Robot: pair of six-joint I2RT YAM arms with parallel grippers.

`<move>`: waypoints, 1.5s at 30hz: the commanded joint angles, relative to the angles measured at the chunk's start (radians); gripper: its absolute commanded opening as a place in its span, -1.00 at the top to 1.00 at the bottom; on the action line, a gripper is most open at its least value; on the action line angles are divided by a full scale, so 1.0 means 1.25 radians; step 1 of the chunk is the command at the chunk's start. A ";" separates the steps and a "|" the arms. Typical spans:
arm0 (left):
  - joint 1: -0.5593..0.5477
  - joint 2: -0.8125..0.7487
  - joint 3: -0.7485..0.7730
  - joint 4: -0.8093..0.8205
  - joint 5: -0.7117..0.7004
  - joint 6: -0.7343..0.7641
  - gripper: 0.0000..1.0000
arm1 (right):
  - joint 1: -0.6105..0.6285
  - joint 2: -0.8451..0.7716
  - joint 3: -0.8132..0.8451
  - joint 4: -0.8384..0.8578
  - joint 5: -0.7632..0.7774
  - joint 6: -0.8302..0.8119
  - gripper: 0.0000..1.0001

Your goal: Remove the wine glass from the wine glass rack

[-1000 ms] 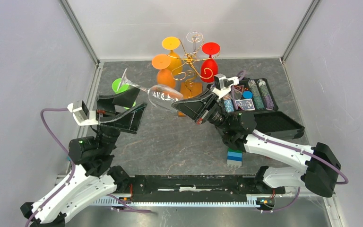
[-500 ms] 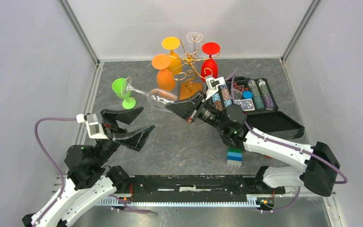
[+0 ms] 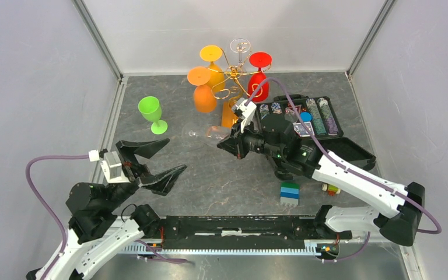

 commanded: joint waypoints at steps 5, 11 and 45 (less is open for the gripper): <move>-0.001 0.021 -0.015 -0.001 -0.158 0.032 -1.00 | 0.000 -0.022 0.123 -0.405 0.058 -0.232 0.99; -0.001 0.081 0.001 -0.074 -0.413 -0.001 -1.00 | 0.004 0.018 0.164 -0.539 0.161 -0.256 0.99; -0.001 0.080 -0.006 -0.107 -0.463 -0.004 -1.00 | 0.120 0.261 0.329 -0.810 0.276 -0.343 0.96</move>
